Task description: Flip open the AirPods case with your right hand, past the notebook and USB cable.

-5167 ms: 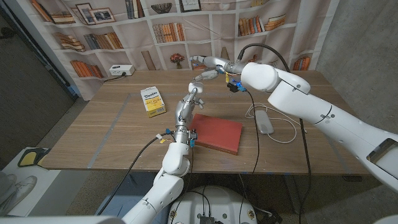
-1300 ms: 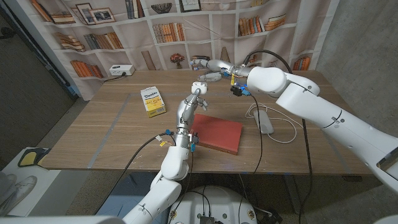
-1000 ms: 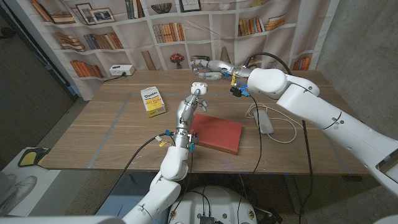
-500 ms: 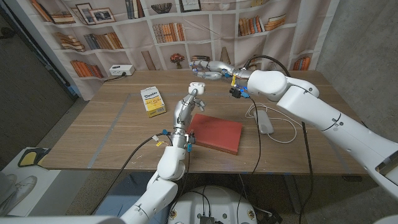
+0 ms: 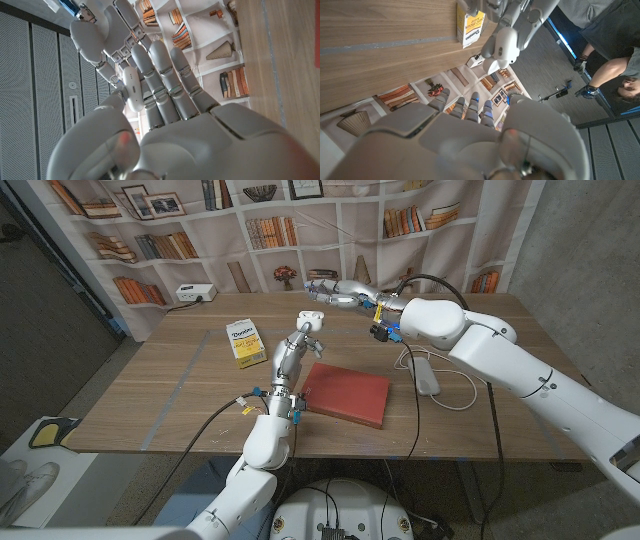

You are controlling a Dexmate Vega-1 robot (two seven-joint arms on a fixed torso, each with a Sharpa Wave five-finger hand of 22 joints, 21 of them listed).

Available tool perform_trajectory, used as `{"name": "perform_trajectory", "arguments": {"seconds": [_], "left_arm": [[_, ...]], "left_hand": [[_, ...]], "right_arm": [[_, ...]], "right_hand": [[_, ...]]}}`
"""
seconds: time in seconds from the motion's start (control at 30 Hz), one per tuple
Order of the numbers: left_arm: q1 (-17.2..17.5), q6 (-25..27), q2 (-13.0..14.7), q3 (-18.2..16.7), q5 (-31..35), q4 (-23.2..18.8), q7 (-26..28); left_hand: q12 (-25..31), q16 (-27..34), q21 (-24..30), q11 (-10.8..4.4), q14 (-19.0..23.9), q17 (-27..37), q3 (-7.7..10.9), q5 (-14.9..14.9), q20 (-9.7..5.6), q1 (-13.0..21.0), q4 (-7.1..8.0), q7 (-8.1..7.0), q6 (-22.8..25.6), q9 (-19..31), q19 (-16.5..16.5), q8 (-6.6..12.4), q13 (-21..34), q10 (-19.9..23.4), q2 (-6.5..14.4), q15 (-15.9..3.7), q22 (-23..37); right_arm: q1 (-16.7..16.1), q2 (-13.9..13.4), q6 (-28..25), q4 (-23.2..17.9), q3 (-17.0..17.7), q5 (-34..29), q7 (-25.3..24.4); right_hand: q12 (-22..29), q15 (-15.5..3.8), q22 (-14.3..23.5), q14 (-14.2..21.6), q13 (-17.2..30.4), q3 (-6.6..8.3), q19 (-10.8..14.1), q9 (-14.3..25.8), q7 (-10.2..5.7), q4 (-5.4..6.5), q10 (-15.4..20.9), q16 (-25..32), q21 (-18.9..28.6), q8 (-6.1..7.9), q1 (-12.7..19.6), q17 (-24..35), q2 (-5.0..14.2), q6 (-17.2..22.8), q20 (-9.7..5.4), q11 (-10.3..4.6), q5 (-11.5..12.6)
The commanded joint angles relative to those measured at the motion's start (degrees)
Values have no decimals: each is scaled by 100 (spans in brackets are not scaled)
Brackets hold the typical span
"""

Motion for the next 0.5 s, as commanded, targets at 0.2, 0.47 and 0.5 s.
{"name": "perform_trajectory", "arguments": {"seconds": [0.2, 0.47, 0.5], "left_arm": [[167, -84, 234, -224, -222, -181, -156], [192, -109, 167, -229, -237, -63, -139], [193, -108, 158, -227, -207, -56, -125]], "left_hand": [[-22, -25, -8, -135, 47, -2, 33, 24, 28, -8, -38, -39, -11, 2, 37, 9, 28, -7, 62, 7, 12], [-29, -24, -20, -137, 61, 0, 33, 21, 28, -23, -48, -35, -19, 0, 40, 8, 33, -1, 64, 8, 13], [-29, -20, -20, -136, 63, 7, 34, 21, 28, -25, -47, -36, -12, 0, 39, 11, 32, 2, 64, 8, 13]], "right_arm": [[-396, -22, 312, -155, 181, 91, -447], [-560, -50, 555, -10, 268, 178, -490], [-586, -67, 591, -8, 283, 172, -502]], "right_hand": [[-19, 75, 7, -530, -13, -110, 14, -3, 121, -78, -6, -31, 26, -7, -180, -40, -94, 3, 39, 105, -83], [-28, 104, 5, -501, -33, -176, 30, -6, 174, -138, 3, -45, 32, 0, -292, -86, -148, 74, 61, 257, -119], [-30, 103, 5, -498, -35, -179, 32, -6, 177, -143, 0, -46, 33, -2, -298, -89, -149, 73, 64, 264, -121]]}}
